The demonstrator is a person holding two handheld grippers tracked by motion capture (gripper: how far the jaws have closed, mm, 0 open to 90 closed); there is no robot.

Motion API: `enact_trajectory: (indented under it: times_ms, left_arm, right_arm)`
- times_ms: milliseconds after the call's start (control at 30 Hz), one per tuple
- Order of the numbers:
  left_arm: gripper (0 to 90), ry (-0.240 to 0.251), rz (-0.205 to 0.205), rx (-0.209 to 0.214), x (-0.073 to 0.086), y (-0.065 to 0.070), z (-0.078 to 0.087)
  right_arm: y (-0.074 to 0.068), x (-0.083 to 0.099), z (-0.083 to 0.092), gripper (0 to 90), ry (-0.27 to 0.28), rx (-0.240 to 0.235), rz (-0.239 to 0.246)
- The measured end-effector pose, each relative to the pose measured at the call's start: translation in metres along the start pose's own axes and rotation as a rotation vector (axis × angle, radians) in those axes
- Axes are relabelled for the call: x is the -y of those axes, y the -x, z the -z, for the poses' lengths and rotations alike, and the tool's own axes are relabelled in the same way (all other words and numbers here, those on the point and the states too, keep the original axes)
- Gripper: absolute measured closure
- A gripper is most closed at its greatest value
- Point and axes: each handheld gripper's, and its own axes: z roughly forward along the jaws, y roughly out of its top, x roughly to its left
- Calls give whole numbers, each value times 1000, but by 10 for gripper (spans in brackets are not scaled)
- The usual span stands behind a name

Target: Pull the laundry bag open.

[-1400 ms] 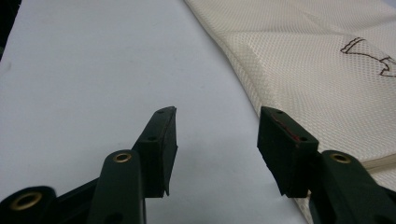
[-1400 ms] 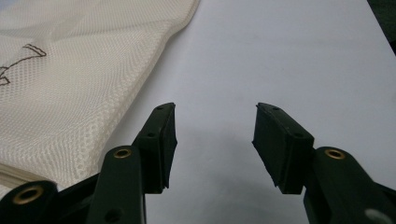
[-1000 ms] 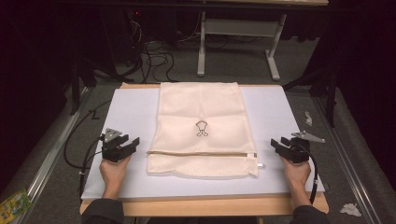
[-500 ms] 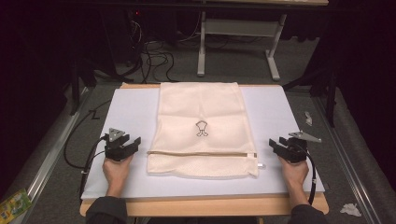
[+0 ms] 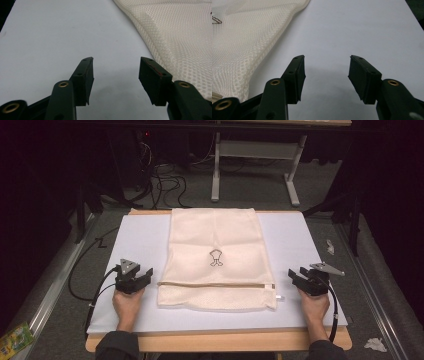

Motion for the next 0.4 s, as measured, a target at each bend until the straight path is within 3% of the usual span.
enact_trajectory:
  times_ms: [200,400]
  left_arm:
    - [453,10,-1,-7,1,1,1]
    - [442,26,42,15,2,-4,2]
  right_arm:
    - [-3,0,0,462,-5,12,24]
    - [-4,0,0,454,-9,17,27]
